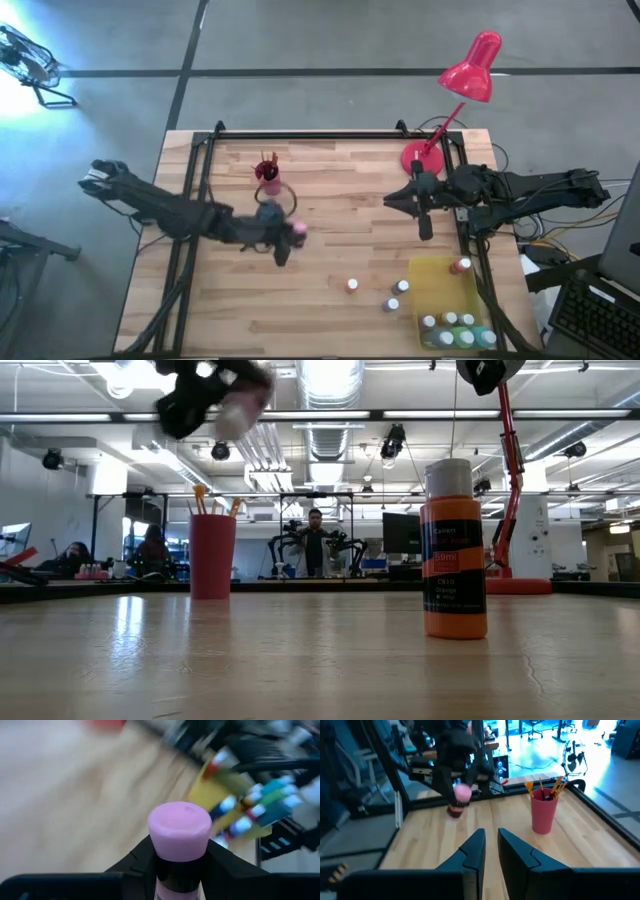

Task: Pick & Place Paint Supplies
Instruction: Put the pink paint bottle into the yellow bin

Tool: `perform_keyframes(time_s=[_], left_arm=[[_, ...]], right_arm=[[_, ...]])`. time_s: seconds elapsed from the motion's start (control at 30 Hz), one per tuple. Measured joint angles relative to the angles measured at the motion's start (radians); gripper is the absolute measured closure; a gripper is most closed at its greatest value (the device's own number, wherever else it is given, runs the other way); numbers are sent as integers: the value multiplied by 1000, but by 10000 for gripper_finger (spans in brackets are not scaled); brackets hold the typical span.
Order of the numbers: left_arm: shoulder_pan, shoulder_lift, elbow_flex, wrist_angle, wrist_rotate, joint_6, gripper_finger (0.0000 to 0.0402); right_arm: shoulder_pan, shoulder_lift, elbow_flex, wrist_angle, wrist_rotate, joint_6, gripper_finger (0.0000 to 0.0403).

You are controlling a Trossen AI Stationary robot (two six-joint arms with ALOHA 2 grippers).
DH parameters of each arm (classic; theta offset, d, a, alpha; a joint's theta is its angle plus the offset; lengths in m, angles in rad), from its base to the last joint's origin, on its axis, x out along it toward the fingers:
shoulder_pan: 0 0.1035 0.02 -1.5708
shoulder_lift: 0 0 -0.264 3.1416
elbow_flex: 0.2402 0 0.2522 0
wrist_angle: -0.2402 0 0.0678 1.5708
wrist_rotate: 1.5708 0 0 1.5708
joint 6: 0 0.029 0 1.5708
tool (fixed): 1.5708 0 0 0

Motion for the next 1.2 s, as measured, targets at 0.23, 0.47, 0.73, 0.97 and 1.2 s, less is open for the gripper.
perform_keyframes(time_s=[0.23,0.47,0.73,0.97,1.2], left_arm=[[91,41,92,242,60,1194,291],[136,164,225,289,-25,2114,293],[145,330,339,341,-104,2886,293],[142,412,345,561,-132,3304,293],[115,414,340,577,-131,3452,293]], right_arm=[[0,0,0,24,0,152,334],[0,0,0,82,2,256,312],[0,0,2,186,2,262,298],[0,0,2,199,2,277,287],[0,0,2,202,2,277,272]])
